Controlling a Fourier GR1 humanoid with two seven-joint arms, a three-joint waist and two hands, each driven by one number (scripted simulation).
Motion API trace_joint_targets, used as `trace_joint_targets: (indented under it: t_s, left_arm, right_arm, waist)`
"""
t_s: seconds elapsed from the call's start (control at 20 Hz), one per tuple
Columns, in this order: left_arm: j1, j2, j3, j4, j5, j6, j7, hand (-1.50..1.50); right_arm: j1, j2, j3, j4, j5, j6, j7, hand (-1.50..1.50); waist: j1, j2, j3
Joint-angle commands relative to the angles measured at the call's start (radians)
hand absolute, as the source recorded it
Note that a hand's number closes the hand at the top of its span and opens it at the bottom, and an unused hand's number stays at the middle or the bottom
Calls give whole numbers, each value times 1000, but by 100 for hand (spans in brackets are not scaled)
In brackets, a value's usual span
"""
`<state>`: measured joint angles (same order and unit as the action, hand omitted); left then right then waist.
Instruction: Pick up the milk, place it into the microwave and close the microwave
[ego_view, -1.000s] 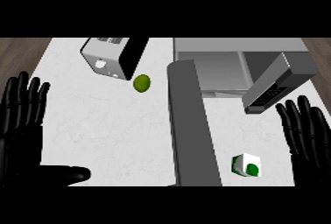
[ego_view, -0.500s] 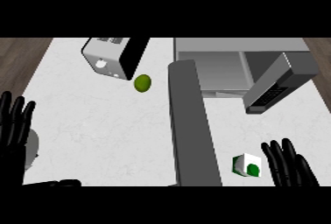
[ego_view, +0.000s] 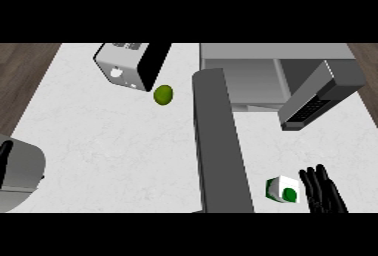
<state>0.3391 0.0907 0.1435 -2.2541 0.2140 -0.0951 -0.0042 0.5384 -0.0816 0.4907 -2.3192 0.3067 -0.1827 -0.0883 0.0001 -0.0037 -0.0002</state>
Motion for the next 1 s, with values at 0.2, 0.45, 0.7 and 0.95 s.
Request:
trace_joint_targets:
  t_s: [0.2,0.45,0.7,0.95]
  left_arm:
    - [102,-14,68,-32,52,-85,-51,-150]
    - [109,5,109,-108,117,-96,41,-150]
    - [76,34,178,-52,166,-128,46,-150]
    - [162,-48,144,-63,122,-195,-46,-150]
  right_arm:
    - [21,-29,-73,160,-74,-17,-135,-150]
    - [1,-54,-210,211,-184,5,-156,-150]
    - [-22,-47,-280,359,-232,2,-253,-150]
    - [-74,-38,-365,526,-281,13,-354,-150]
  waist:
    - [1,2,0]
    - [1,2,1]
    - [0,3,0]
    - [4,2,0]
